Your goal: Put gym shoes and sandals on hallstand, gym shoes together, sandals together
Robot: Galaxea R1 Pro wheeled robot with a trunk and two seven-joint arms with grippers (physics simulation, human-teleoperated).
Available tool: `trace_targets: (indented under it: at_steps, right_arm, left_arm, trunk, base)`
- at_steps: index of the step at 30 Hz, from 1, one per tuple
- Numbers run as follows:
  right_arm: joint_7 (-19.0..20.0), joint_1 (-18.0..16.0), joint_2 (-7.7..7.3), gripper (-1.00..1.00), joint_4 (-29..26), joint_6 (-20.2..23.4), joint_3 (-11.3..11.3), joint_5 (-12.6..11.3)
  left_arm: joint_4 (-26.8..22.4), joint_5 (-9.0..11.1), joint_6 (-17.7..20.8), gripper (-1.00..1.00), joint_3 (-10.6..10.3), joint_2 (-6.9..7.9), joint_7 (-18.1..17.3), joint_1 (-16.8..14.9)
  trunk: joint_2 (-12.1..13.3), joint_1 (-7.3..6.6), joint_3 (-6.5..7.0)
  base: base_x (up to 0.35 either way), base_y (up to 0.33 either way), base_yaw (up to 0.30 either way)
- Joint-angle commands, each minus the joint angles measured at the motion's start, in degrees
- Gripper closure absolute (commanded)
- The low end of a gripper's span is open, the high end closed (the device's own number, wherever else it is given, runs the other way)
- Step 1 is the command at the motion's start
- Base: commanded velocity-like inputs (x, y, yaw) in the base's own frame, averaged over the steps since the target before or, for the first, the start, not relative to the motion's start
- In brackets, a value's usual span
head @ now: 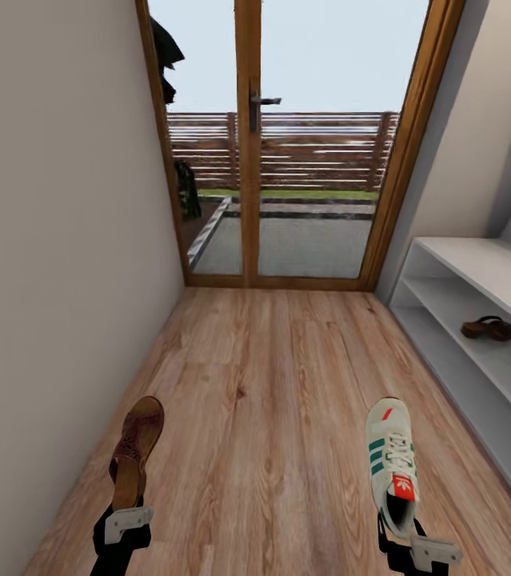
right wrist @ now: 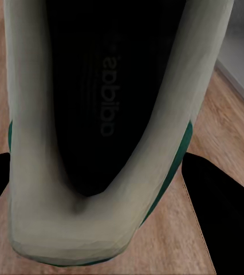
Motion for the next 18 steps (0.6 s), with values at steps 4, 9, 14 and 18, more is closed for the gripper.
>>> trace_targets:
  at_steps: [4, 9, 14, 18]
  right_arm:
    - [-0.18, -0.02, -0.02, 1.0, 0.0, -0.15, 0.5, -0.47]
    - [-0.18, -0.03, -0.02, 1.0, 0.0, -0.15, 0.5, -0.47]
    - [-0.18, -0.04, -0.02, 1.0, 0.0, -0.15, 0.5, -0.47]
    - [-0.18, -0.06, -0.02, 1.0, 0.0, -0.15, 0.5, -0.45]
  left_arm:
    - [-0.03, 0.0, -0.13, 1.0, -0.43, 0.14, 0.61, -0.04]
    - [-0.03, 0.0, -0.1, 1.0, -0.42, 0.14, 0.61, -0.04]
    - [-0.03, 0.0, -0.13, 1.0, -0.42, 0.15, 0.61, -0.04]
    - [-0.06, 0.0, -0.08, 1.0, -0.42, 0.15, 0.61, -0.04]
  trunk:
    - [-0.02, 0.02, -0.02]
    - [-0.02, 0.02, 0.09]
    - [-0.02, 0.02, 0.24]
    - [-0.02, 0.02, 0.38]
  base:
    - [0.339, 0.0, -0.247]
    - [0.339, 0.0, -0.271]
    - [0.337, 0.039, -0.274]
    - [0.325, 0.125, -0.272]
